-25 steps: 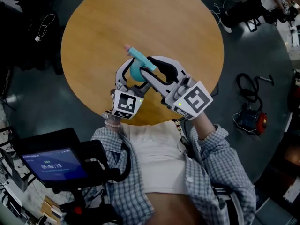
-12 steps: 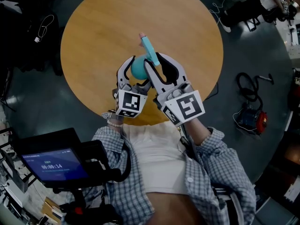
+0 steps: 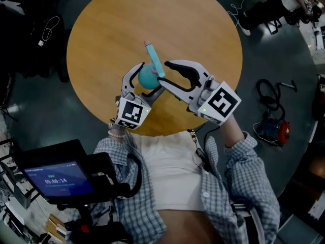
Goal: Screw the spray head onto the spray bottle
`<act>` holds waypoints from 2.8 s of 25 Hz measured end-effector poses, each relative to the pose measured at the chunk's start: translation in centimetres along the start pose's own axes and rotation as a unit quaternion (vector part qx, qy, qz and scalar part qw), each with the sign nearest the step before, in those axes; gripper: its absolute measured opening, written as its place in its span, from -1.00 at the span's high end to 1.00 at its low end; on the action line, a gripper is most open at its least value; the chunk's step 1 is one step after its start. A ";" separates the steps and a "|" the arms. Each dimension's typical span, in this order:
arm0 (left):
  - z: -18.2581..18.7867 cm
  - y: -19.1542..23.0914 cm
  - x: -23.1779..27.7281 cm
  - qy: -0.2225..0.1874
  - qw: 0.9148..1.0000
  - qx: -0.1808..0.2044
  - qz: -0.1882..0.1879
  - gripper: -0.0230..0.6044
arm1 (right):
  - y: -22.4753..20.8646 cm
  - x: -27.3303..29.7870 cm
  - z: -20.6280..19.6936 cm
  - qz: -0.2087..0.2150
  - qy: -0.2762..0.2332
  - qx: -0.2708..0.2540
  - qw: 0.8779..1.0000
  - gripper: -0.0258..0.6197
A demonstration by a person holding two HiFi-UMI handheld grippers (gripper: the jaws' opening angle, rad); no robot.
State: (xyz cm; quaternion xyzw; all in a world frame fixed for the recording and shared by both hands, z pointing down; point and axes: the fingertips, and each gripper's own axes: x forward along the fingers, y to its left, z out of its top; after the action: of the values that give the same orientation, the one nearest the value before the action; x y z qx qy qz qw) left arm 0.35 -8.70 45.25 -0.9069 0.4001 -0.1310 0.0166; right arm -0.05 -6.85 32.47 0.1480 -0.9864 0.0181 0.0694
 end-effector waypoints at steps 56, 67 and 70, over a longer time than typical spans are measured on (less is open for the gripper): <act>-0.7 2.0 0.0 0.032 0.994 -0.023 0.103 -0.46 | -1.2 1.6 0.4 -0.210 -0.045 0.080 0.973 0.59; 0.5 1.7 -0.8 0.002 0.999 -0.001 0.038 -0.46 | 0.1 1.5 0.3 -0.047 -0.012 0.062 0.997 0.59; 0.3 1.6 -0.6 0.002 0.999 -0.001 0.045 -0.46 | 0.1 1.7 0.4 -0.053 -0.016 0.066 0.996 0.59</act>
State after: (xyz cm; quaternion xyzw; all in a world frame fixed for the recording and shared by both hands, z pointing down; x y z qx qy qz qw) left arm -1.15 -9.34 44.63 -0.8877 0.4406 -0.1316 0.0204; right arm -1.76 -7.23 32.31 0.2050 -0.9747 0.0770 0.0445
